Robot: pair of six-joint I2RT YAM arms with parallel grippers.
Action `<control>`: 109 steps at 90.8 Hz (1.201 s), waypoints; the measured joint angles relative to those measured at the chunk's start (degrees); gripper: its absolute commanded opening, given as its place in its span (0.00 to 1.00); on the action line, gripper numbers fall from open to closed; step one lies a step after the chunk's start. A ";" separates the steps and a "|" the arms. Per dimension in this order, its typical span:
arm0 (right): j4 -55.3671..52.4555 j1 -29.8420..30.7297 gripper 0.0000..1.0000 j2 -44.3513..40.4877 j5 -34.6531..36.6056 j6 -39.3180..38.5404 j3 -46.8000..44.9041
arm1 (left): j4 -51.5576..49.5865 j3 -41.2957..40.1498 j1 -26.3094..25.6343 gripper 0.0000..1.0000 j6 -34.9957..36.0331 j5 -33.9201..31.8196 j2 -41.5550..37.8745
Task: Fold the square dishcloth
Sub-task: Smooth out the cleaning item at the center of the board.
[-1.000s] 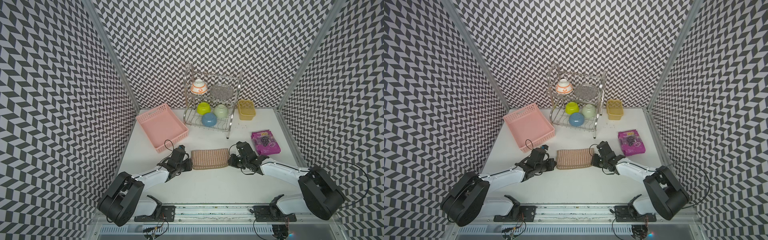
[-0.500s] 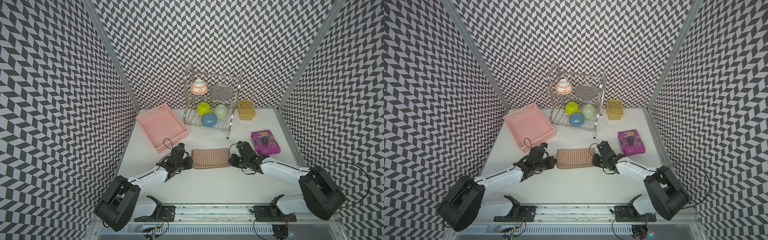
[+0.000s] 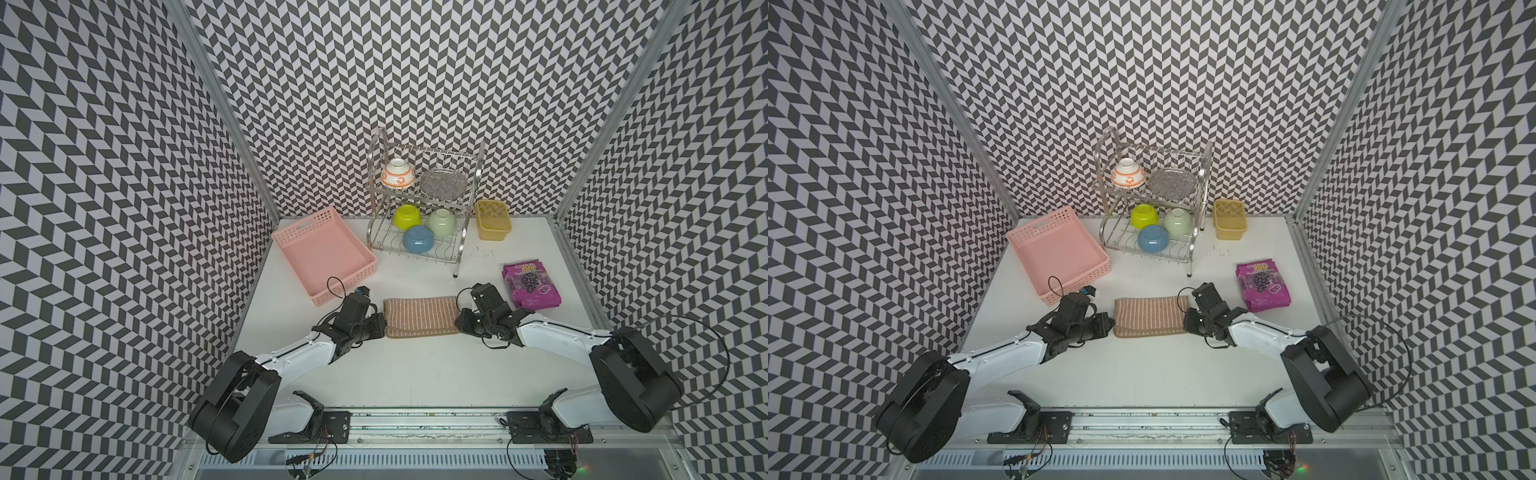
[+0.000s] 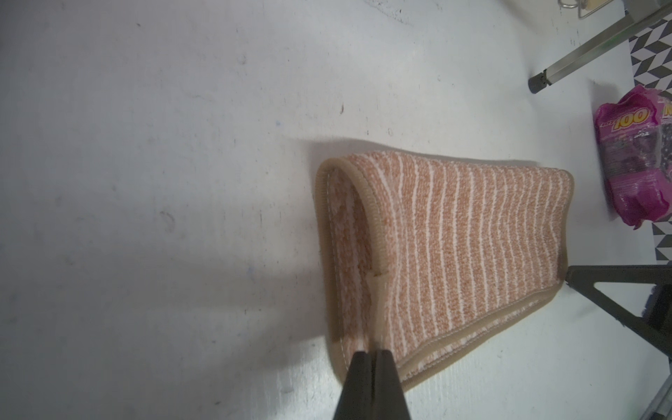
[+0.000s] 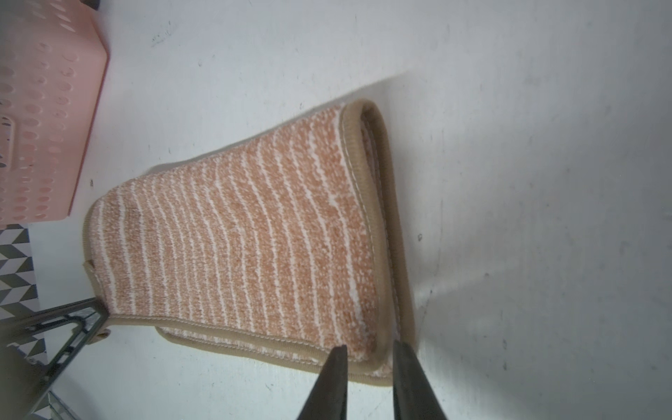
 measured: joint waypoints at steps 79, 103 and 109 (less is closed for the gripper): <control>2.64 0.00 0.23 4.46 4.04 -0.22 1.70 | 0.02 0.00 0.00 0.00 -0.09 0.20 0.22; 2.49 0.00 0.18 4.46 4.46 -0.63 2.43 | 0.02 -0.02 0.00 0.00 -0.09 0.17 0.50; 2.51 0.00 0.18 4.46 4.48 -0.74 2.84 | 0.02 -0.02 0.00 0.00 -0.09 0.20 0.70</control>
